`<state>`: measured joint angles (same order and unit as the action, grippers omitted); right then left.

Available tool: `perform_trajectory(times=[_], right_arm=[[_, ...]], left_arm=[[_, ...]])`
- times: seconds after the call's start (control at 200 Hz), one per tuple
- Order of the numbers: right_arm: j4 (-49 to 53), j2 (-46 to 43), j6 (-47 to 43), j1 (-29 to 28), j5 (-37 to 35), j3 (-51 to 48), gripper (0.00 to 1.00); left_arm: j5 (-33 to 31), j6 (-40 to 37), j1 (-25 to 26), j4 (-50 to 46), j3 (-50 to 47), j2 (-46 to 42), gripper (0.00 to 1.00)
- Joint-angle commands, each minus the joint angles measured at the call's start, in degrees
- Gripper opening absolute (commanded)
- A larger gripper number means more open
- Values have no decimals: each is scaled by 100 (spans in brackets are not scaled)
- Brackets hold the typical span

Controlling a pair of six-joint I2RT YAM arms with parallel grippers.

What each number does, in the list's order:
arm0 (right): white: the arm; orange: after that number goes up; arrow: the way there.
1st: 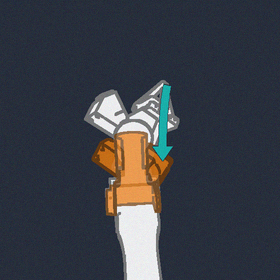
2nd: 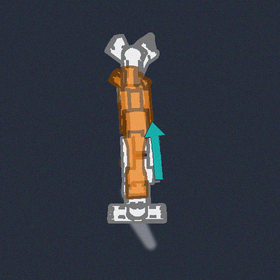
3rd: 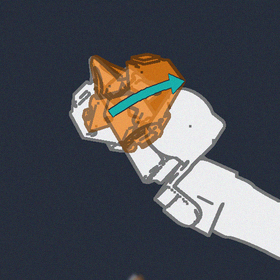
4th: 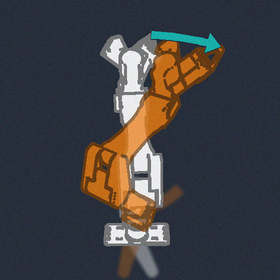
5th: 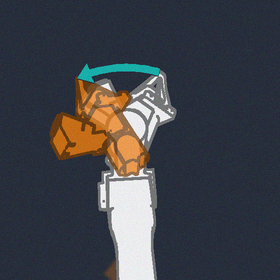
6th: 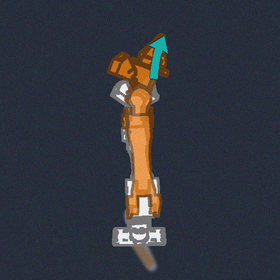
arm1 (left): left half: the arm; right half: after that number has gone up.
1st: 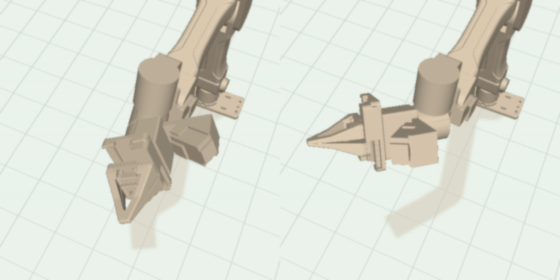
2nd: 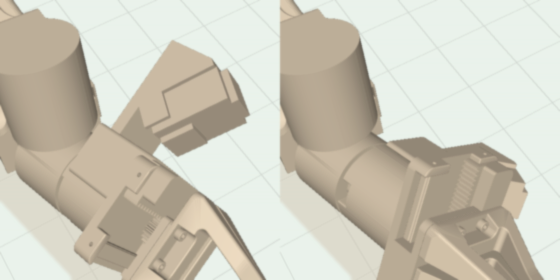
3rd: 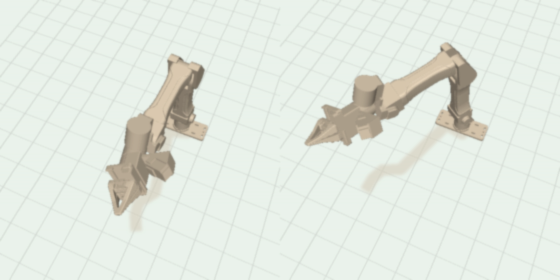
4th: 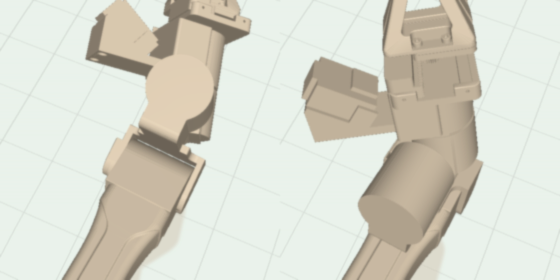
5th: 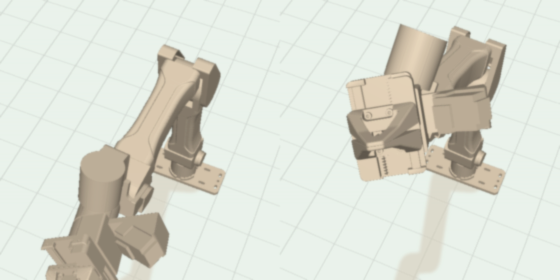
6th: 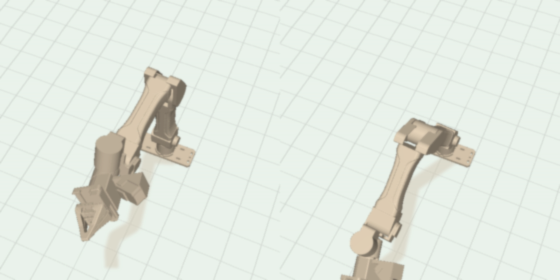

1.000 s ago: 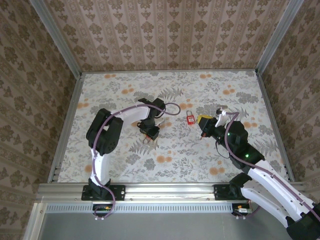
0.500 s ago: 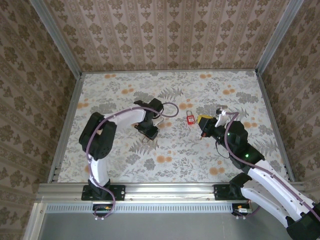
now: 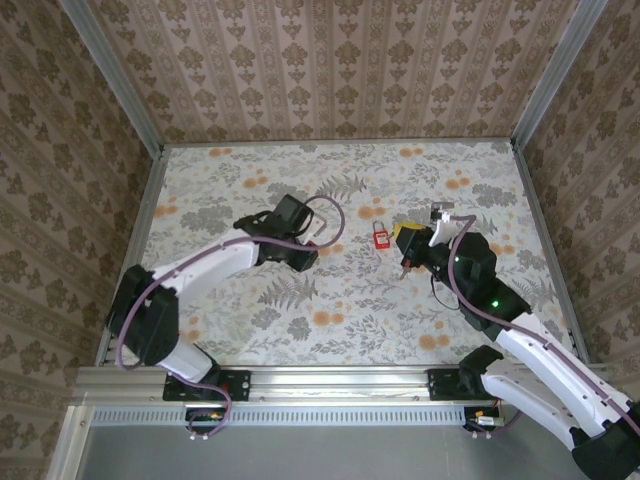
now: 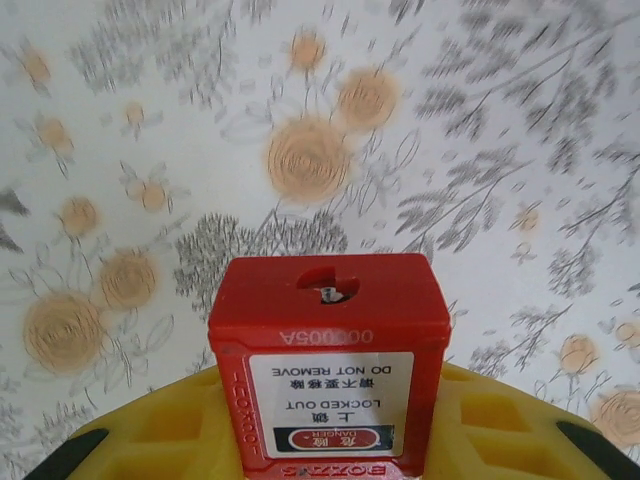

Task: Unlock with the key

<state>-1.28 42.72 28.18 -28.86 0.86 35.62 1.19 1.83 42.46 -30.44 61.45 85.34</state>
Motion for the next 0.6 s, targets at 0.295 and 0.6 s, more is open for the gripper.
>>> perform_trajectory(times=[0.295, 0.6], right_arm=[[-34, 971, -177, -648, -13, 1087, 1], [-162, 1694, -168, -1201, -108, 1407, 0]], left_arm=[[-411, -804, 962, 3546, -1908, -1919, 40], [-788, -1115, 1469, 3878, -2016, -2145, 37]])
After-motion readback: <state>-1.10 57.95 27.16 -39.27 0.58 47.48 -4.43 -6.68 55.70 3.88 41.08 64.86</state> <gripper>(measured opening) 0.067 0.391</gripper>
